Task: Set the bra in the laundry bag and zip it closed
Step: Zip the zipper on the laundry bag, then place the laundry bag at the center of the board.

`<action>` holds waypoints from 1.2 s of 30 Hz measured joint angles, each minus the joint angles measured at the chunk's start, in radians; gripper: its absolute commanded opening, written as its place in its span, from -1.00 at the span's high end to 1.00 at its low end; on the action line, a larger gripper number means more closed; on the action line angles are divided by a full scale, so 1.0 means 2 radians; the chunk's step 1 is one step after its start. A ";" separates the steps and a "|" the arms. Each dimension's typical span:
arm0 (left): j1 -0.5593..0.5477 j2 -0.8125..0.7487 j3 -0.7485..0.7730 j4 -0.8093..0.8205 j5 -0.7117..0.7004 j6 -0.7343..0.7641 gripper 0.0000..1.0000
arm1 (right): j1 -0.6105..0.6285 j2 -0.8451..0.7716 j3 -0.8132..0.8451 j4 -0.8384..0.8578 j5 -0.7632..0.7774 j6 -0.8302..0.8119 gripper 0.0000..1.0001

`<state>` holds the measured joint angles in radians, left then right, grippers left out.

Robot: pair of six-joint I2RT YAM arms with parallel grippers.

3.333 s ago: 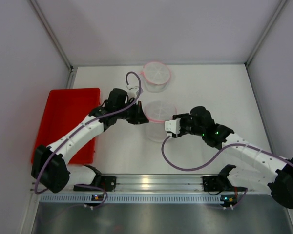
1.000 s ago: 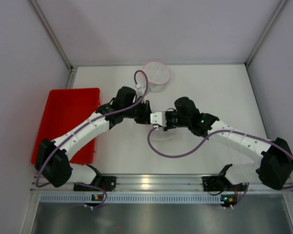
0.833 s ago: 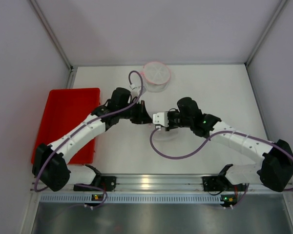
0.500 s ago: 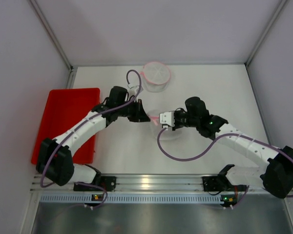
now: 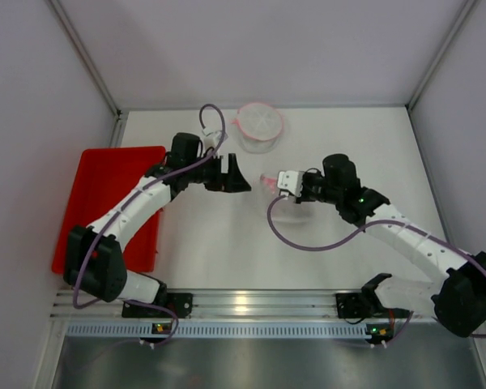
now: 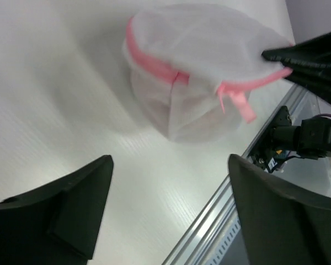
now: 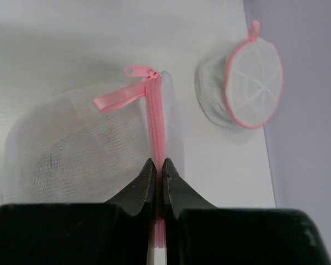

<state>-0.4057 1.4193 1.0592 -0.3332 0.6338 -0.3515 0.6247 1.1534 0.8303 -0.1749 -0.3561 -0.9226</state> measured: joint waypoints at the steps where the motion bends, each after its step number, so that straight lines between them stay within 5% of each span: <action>1: 0.006 -0.002 0.002 -0.002 -0.001 -0.002 -0.97 | -0.017 0.001 0.001 0.005 0.005 0.002 1.00; 10: 0.045 -0.020 0.060 -0.016 -0.023 0.030 -0.97 | -0.157 0.135 0.107 0.076 0.072 0.001 1.00; 22: 0.111 0.030 0.106 -0.015 -0.033 0.044 -0.97 | -0.176 0.435 0.286 0.280 0.164 -0.102 1.00; 26: 0.127 0.038 0.106 -0.017 -0.031 0.044 -0.97 | -0.168 0.465 0.270 0.299 0.172 -0.130 0.40; 27: 0.129 0.038 0.106 -0.017 -0.031 0.044 -0.97 | -0.166 0.465 0.257 0.304 0.174 -0.135 0.05; 30: 0.131 0.038 0.106 -0.018 -0.027 0.045 -0.97 | -0.161 0.463 0.229 0.308 0.176 -0.140 -0.49; 34: 0.131 0.040 0.114 -0.045 -0.028 0.050 -0.97 | -0.159 0.438 0.212 0.277 0.178 -0.121 -0.95; 36: 0.131 0.051 0.135 -0.081 -0.035 0.062 -0.96 | -0.159 0.402 0.209 0.247 0.178 -0.101 -0.99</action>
<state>-0.1436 1.5219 1.3293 -0.4953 0.5636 -0.2276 0.3065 1.9568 1.2488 0.3183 0.0006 -1.1252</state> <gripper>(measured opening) 0.983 0.973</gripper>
